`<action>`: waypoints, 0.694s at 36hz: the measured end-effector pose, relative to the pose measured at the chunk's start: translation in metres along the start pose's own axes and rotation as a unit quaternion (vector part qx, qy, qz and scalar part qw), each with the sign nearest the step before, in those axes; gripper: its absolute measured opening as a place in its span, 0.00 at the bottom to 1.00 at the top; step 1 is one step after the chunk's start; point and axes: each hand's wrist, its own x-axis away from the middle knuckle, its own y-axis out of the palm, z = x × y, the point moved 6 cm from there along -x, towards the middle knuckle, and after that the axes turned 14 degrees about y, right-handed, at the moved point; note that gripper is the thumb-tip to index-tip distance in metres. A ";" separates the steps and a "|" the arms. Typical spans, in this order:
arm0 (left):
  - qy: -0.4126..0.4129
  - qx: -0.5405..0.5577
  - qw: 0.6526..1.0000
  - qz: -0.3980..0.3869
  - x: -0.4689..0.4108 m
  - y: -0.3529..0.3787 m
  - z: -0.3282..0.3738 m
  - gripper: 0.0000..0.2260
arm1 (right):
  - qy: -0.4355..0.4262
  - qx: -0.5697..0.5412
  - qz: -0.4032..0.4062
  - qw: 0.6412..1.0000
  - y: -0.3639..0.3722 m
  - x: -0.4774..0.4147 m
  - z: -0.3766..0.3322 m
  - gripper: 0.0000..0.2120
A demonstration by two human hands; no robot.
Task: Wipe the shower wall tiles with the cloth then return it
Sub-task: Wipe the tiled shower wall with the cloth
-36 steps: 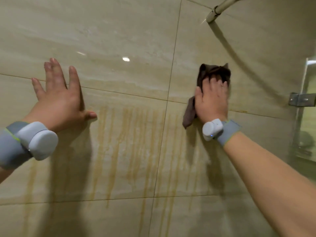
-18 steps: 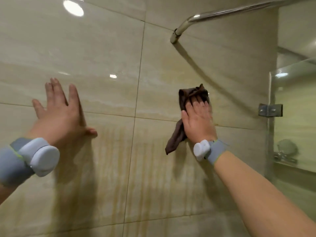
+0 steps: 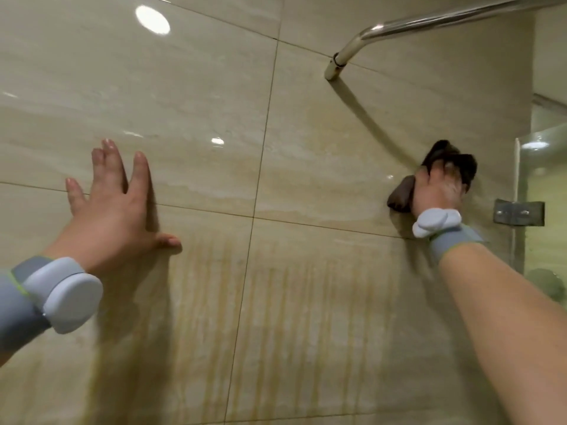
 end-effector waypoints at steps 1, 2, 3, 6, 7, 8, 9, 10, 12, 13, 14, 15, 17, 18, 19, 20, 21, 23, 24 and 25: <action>0.001 0.002 1.000 0.000 0.000 0.001 0.000 0.66 | -0.009 0.006 0.003 1.000 0.000 -0.004 -0.014 0.22; 0.003 0.003 1.000 0.001 0.001 0.001 0.001 0.65 | -0.021 0.006 0.012 1.000 -0.001 -0.005 -0.027 0.22; 0.007 0.003 1.000 0.001 0.001 0.001 0.002 0.65 | -0.025 -0.009 0.024 0.999 -0.006 -0.004 -0.038 0.22; 0.009 0.003 1.000 -0.003 0.002 0.000 0.004 0.65 | -0.067 -0.049 0.057 0.995 -0.014 0.017 -0.071 0.21; 0.009 0.003 1.000 -0.005 0.003 -0.001 0.005 0.65 | -0.097 -0.040 0.067 0.992 -0.016 0.030 -0.083 0.21; 0.008 0.002 1.000 -0.009 0.003 -0.002 0.008 0.65 | -0.136 -0.026 0.077 0.987 -0.018 0.046 -0.096 0.20; 0.005 0.001 1.000 -0.012 0.003 -0.003 0.010 0.65 | -0.184 -0.014 0.081 0.979 -0.019 0.065 -0.109 0.20; 0.001 0.000 1.000 -0.014 0.002 -0.003 0.010 0.65 | -0.236 -0.011 0.078 0.968 -0.018 0.087 -0.125 0.20; -0.008 0.002 1.000 -0.018 0.002 -0.007 0.012 0.65 | -0.344 -0.036 0.050 0.937 -0.017 0.139 -0.151 0.18; -0.008 0.004 1.000 -0.016 0.002 -0.010 0.013 0.65 | -0.393 -0.047 0.034 0.918 -0.018 0.163 -0.161 0.18; -0.007 0.005 1.000 -0.017 0.003 -0.008 0.011 0.65 | -0.438 -0.057 0.020 0.897 -0.013 0.186 -0.168 0.17; -0.005 0.007 1.000 -0.014 0.003 -0.011 0.010 0.65 | -0.471 -0.058 0.009 0.880 -0.011 0.199 -0.171 0.18; -0.002 0.008 1.000 -0.007 0.005 -0.012 0.007 0.64 | -0.506 -0.049 -0.021 0.861 -0.008 0.208 -0.169 0.19; 0.000 0.007 1.000 -0.005 0.006 -0.010 0.007 0.64 | -0.517 -0.042 -0.025 0.854 -0.006 0.203 -0.162 0.19; 0.000 0.007 1.000 -0.001 0.006 -0.011 0.004 0.64 | -0.521 -0.030 -0.025 0.852 -0.007 0.193 -0.158 0.19; 0.001 0.007 1.000 0.003 0.007 -0.010 0.003 0.64 | -0.512 -0.024 -0.021 0.858 -0.008 0.181 -0.152 0.19; 0.002 0.006 1.000 0.006 0.008 -0.010 0.001 0.64 | -0.488 -0.019 -0.015 0.872 -0.010 0.164 -0.147 0.18; 0.010 0.009 1.000 0.020 0.008 -0.008 0.001 0.64 | -0.391 -0.014 -0.009 0.920 -0.015 0.116 -0.127 0.19; 0.010 0.007 1.000 0.029 0.007 -0.007 -0.003 0.64 | -0.340 -0.006 -0.009 0.941 -0.017 0.091 -0.120 0.21; 0.012 0.006 1.000 0.028 0.007 -0.006 0.000 0.64 | -0.288 0.010 -0.006 0.958 -0.021 0.066 -0.107 0.22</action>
